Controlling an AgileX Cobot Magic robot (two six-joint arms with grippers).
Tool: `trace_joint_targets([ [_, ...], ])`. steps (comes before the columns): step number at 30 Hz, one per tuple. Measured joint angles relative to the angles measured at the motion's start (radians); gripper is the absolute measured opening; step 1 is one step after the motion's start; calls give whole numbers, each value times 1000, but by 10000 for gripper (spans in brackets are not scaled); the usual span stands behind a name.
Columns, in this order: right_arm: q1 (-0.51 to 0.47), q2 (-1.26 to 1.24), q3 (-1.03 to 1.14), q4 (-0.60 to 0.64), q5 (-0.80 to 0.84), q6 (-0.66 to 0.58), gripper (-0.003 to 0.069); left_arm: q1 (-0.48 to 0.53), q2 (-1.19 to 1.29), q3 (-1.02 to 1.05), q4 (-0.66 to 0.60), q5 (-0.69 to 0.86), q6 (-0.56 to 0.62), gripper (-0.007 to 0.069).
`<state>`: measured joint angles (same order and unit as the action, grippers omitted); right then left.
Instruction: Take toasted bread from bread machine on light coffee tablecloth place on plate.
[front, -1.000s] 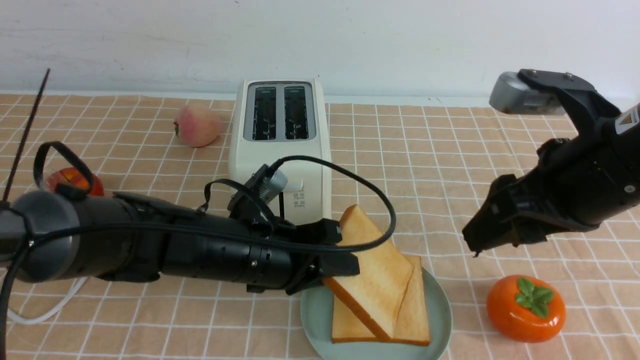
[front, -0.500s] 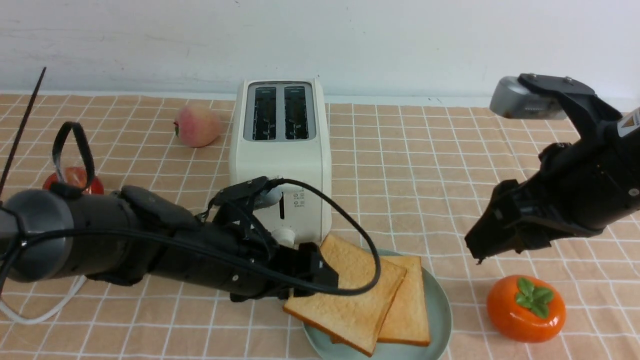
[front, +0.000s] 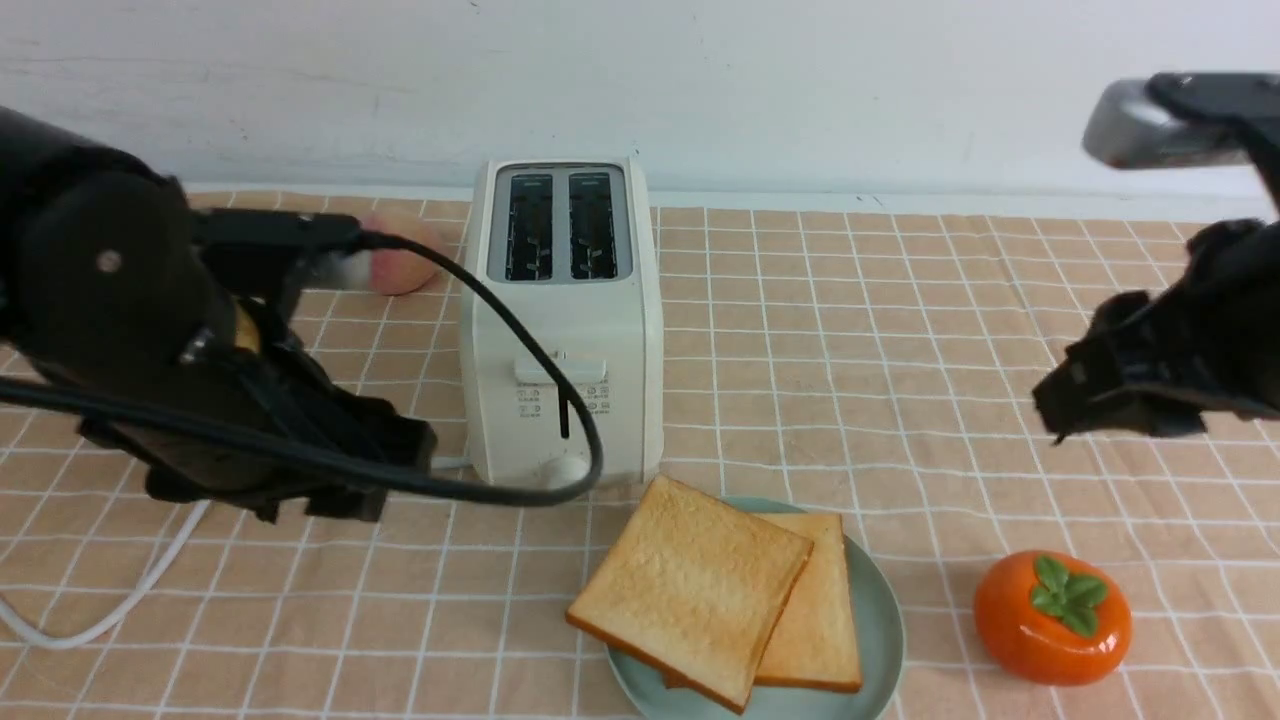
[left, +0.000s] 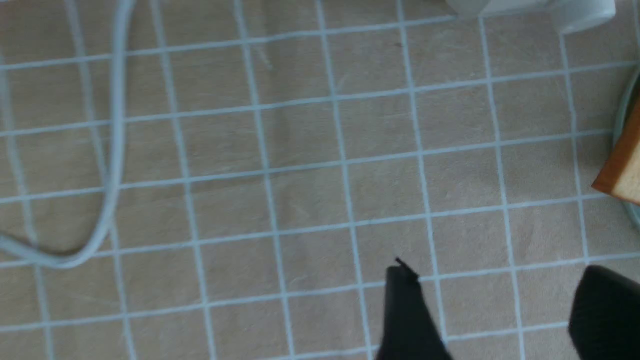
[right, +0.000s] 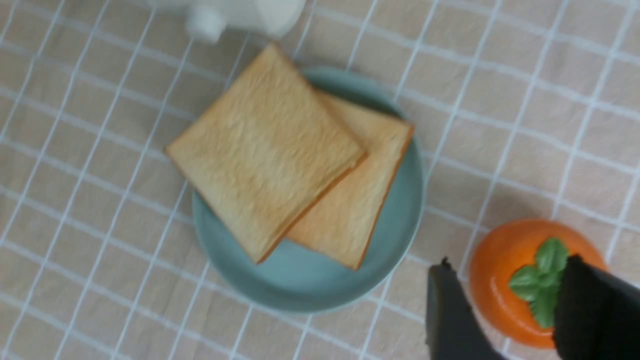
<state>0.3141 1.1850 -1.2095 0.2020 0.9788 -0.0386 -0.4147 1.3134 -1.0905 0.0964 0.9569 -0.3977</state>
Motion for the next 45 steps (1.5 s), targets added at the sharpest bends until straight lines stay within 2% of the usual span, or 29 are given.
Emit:
trace_joint_targets([
  [3,0,-114,48,-74,-75,99,65,0,-114,-2,13,69,-11,211],
  [4,0,-150,75,-93,-101,120,28,0,-145,-3,13,86,-14,161],
  [6,0,-242,145,-134,-151,154,-15,0,-222,-3,9,119,-17,40],
  [8,0,-329,226,-157,-199,168,-19,0,-301,10,-12,135,-20,-14],
  [15,0,-675,617,-188,-398,183,-19,0,-533,128,-96,195,-28,-14],
  [17,0,-719,673,-191,-423,183,-19,0,-573,155,-125,207,-29,-14],
  [18,0,-789,764,-191,-458,186,-19,0,-627,207,-169,225,-30,-14],
  [24,0,-937,941,-242,-485,187,-17,0,-786,326,-371,261,-32,-14],
  [34,0,-984,967,-287,-491,187,-11,0,-869,334,-608,261,-32,-14],
  [45,0,-984,971,-281,-491,187,-1,0,-869,334,-617,261,-32,-14],
])
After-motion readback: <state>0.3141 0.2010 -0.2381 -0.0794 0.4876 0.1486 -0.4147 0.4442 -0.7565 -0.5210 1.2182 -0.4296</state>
